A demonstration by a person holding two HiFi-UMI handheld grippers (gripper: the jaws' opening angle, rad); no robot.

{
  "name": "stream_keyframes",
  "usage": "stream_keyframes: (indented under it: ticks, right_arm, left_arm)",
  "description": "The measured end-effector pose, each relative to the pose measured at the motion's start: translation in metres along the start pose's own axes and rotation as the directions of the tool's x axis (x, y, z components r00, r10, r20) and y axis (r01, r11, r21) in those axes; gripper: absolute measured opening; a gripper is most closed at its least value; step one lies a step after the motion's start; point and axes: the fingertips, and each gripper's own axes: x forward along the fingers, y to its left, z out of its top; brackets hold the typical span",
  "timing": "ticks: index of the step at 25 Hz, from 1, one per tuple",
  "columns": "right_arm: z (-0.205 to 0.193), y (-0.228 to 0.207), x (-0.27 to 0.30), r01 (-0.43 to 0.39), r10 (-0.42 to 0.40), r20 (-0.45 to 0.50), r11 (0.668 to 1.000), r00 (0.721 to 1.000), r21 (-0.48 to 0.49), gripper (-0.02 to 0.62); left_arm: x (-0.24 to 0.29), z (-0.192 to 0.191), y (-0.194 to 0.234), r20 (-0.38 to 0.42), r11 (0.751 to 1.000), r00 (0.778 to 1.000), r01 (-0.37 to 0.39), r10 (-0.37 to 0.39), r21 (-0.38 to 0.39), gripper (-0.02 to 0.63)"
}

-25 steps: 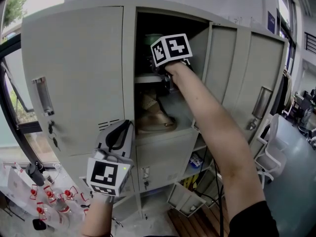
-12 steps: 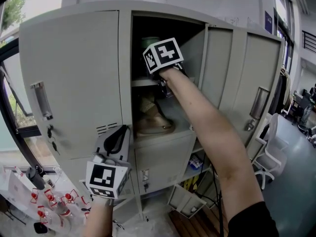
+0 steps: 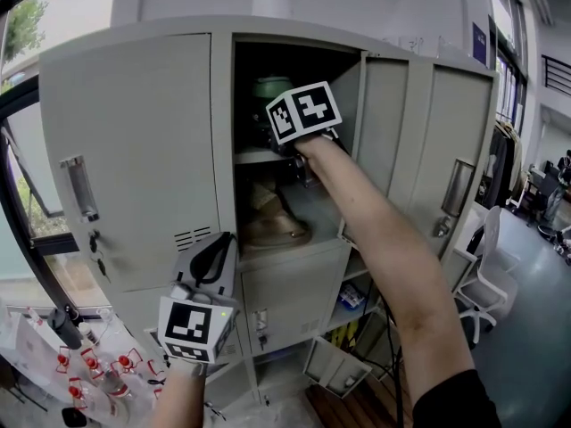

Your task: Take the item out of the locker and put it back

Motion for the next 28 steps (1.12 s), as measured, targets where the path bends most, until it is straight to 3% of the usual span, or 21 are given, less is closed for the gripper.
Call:
stream_keyframes:
  ticks: [18, 28]
  right_arm:
    - [0.005, 0.015, -0.086, -0.019, 0.014, 0.19, 0.999, 0.982, 0.026, 0.405]
    - [-0.016, 0.01, -0.08, -0.012, -0.007, 0.233, 0.997, 0.972, 0.081, 0.391]
  left_arm:
    - [0.016, 0.006, -0.053, -0.013, 0.994, 0.994, 0.107, -0.106, 0.013, 0.014]
    - [0.015, 0.004, -0.057, -0.019, 0.994, 0.993, 0.113, -0.113, 0.002, 0.014]
